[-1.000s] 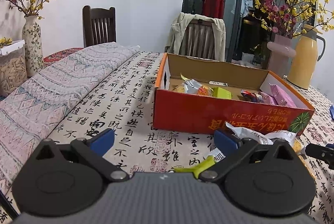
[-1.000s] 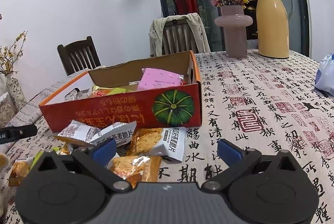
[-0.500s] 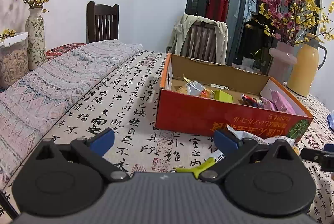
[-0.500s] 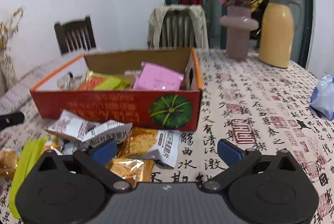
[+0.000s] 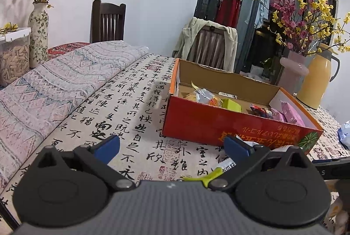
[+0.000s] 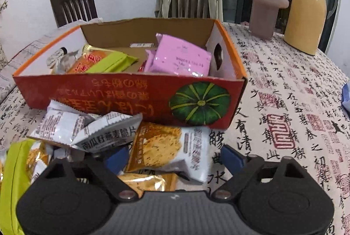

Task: Organize snacks
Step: 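Lower the right tool onto a white pumpkin-seed cookie packet and close it, then lift the cookie packet with the right tool while the left tool grasps another cookie packet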

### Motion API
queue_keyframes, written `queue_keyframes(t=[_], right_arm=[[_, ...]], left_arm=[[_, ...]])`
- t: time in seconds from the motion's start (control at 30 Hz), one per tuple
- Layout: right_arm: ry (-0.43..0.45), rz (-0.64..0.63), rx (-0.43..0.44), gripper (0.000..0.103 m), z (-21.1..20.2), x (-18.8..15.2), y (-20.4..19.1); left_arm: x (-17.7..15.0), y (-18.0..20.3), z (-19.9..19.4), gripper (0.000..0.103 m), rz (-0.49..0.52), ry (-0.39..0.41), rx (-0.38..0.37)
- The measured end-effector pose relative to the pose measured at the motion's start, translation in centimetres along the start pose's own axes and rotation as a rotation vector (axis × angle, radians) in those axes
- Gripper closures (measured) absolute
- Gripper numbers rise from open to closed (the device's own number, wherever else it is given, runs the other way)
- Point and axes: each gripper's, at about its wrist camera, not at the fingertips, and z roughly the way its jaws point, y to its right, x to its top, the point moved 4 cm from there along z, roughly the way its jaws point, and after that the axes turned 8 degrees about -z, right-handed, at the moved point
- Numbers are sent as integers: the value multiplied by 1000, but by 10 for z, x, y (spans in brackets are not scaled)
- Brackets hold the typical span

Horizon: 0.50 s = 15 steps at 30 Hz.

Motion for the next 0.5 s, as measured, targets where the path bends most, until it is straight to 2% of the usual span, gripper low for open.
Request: queue_keyframes(t=[0.07, 0.17, 0.23, 0.33, 0.5], right_arm=[[6, -1, 6, 16, 1, 0, 0], [26, -27, 29, 28, -2, 0, -4], [39, -45, 43, 41, -5, -1, -7], [56, -65, 50, 55, -9, 0, -10], [108, -27, 52, 58, -19, -4, -8]], left_arm=[[0, 0, 0, 0, -2, -1, -4], [0, -1, 0, 0, -6, -2, -8], [0, -1, 0, 0, -8, -5, -11], [0, -2, 0, 0, -11, -7, -12], [0, -3, 0, 0, -15, -9, -11]])
